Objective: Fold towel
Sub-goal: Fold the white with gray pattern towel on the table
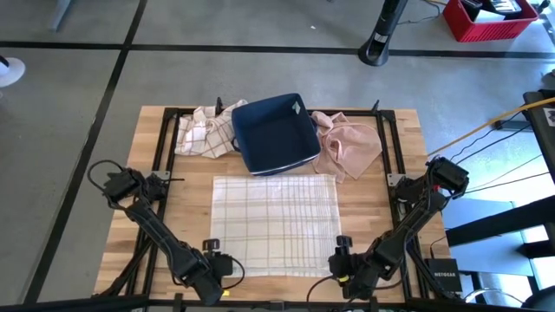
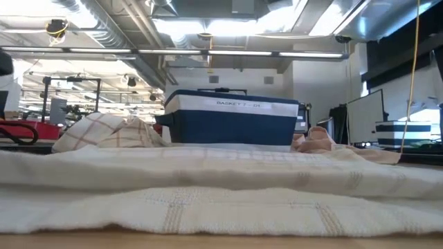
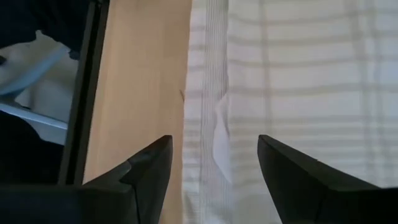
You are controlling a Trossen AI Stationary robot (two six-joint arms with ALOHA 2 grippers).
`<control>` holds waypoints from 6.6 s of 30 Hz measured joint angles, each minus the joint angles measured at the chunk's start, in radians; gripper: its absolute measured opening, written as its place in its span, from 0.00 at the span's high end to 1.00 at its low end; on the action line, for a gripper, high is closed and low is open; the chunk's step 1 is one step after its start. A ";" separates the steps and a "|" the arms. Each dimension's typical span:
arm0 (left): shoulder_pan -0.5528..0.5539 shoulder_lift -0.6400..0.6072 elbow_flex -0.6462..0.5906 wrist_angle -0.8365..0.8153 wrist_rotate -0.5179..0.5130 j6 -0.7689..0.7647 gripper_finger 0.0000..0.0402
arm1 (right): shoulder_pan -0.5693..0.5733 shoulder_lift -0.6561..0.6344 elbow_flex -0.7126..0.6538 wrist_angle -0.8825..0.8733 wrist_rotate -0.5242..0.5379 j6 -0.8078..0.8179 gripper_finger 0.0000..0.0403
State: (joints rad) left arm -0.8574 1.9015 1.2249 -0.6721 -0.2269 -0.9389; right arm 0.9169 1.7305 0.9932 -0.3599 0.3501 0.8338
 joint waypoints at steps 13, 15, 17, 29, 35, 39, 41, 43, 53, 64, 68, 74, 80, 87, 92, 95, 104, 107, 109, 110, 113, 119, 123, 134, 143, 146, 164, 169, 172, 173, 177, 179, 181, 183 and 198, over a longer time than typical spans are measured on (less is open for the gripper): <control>0.003 0.000 0.007 -0.064 -0.088 -0.008 0.58 | -0.001 0.002 0.000 -0.060 0.004 0.025 0.41; 0.003 0.000 0.007 -0.064 -0.090 -0.008 0.58 | 0.000 0.002 0.000 -0.067 0.005 0.024 0.41; 0.003 0.000 0.007 -0.065 -0.090 -0.006 0.58 | 0.000 0.002 0.000 -0.069 0.005 0.022 0.41; 0.009 0.000 0.007 -0.078 -0.121 0.009 0.58 | 0.000 0.082 0.000 -0.123 0.069 -0.030 0.49; 0.009 0.000 0.007 -0.078 -0.125 0.011 0.59 | 0.000 0.082 0.000 -0.142 0.053 -0.050 0.71; 0.009 0.000 0.007 -0.078 -0.129 0.014 0.66 | 0.000 0.082 0.000 -0.147 0.043 -0.061 0.87; 0.009 0.000 0.007 -0.078 -0.130 0.023 0.73 | 0.000 0.082 0.000 -0.147 0.043 -0.061 0.95; 0.009 0.000 0.007 -0.078 -0.130 0.024 0.81 | -0.001 0.081 0.003 -0.149 0.042 -0.060 0.98; 0.009 -0.012 0.016 -0.102 -0.128 0.015 0.99 | -0.001 0.080 0.179 -0.343 0.072 -0.038 0.98; 0.036 -0.205 0.263 -0.612 -0.532 0.007 1.00 | -0.048 0.008 0.455 -0.979 0.451 0.051 0.99; 0.090 -0.309 0.292 -0.731 -0.685 0.020 1.00 | -0.124 -0.098 0.459 -1.058 0.548 0.072 0.99; 0.182 -0.458 0.292 -0.813 -0.770 0.080 1.00 | -0.265 -0.272 0.459 -1.079 0.602 -0.032 0.99; 0.240 -0.555 0.292 -0.811 -0.781 0.180 1.00 | -0.379 -0.385 0.459 -1.067 0.601 -0.147 0.99; 0.221 -0.592 0.292 -0.756 -0.781 0.245 1.00 | -0.394 -0.428 0.460 -0.991 0.591 -0.242 1.00; 0.190 -0.593 0.315 -0.717 -0.779 0.265 1.00 | -0.393 -0.425 0.502 -0.994 0.557 -0.259 1.00; 0.167 -0.592 0.337 -0.714 -0.778 0.264 1.00 | -0.393 -0.424 0.535 -0.992 0.538 -0.267 1.00; 0.122 -0.593 0.331 -0.721 -0.706 0.189 0.99 | -0.393 -0.415 0.564 -0.997 0.375 -0.227 1.00; 0.122 -0.592 0.308 -0.731 -0.657 0.140 0.99 | -0.393 -0.390 0.564 -1.000 0.307 -0.205 1.00; 0.117 -0.592 0.286 -0.724 -0.622 0.109 0.99 | -0.379 -0.372 0.564 -1.005 0.257 -0.192 1.00; 0.112 -0.592 0.273 -0.723 -0.604 0.094 0.99 | -0.365 -0.364 0.564 -1.009 0.244 -0.185 1.00; 0.100 -0.591 0.225 -0.702 -0.561 0.040 0.99 | -0.327 -0.325 0.564 -1.017 0.213 -0.162 1.00; 0.071 -0.589 0.090 -0.488 -0.459 0.026 0.99 | -0.215 -0.259 0.554 -1.074 0.218 -0.076 1.00; 0.054 -0.589 0.010 -0.334 -0.405 0.029 0.99 | -0.154 -0.253 0.479 -0.984 0.205 -0.037 1.00; -0.017 -0.589 -0.155 -0.078 -0.277 -0.055 0.99 | -0.056 -0.252 0.129 -0.508 0.075 0.053 1.00; -0.031 -0.579 -0.307 0.176 -0.195 -0.058 0.99 | -0.060 -0.253 0.018 -0.358 -0.004 0.053 0.99; -0.031 -0.569 -0.347 0.232 -0.162 -0.096 0.99 | -0.060 -0.253 -0.005 -0.302 -0.010 0.054 0.99; -0.032 -0.441 -0.418 0.383 -0.110 -0.161 0.99 | -0.060 -0.130 -0.040 -0.143 -0.191 0.041 0.96; -0.029 -0.434 -0.418 0.380 -0.083 -0.162 0.98 | -0.059 -0.127 -0.040 -0.138 -0.205 0.049 0.92; -0.030 -0.432 -0.418 0.385 -0.083 -0.174 0.92 | -0.059 -0.127 -0.041 -0.147 -0.204 0.049 0.86; -0.033 -0.431 -0.418 0.390 -0.084 -0.175 0.89 | -0.058 -0.126 -0.041 -0.145 -0.206 0.050 0.84; -0.031 -0.428 -0.418 0.416 -0.079 -0.187 0.75 | -0.059 -0.123 -0.041 -0.144 -0.220 0.052 0.72; -0.031 -0.428 -0.418 0.431 -0.031 -0.195 0.68 | -0.059 -0.123 -0.041 -0.143 -0.267 0.052 0.67; -0.024 -0.434 -0.412 0.425 0.033 -0.199 0.63 | -0.062 -0.124 -0.041 -0.147 -0.348 0.059 0.62; -0.014 -0.439 -0.406 0.431 0.071 -0.202 0.60 | -0.073 -0.125 -0.036 -0.152 -0.433 0.078 0.59; 0.138 -0.335 -0.405 0.382 -0.179 0.105 0.63 | -0.142 -0.069 -0.021 -0.135 0.158 -0.259 0.57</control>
State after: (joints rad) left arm -0.7196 1.5666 0.8200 -0.2899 -0.4061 -0.8343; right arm 0.7753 1.6615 0.9722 -0.4944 0.5078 0.5753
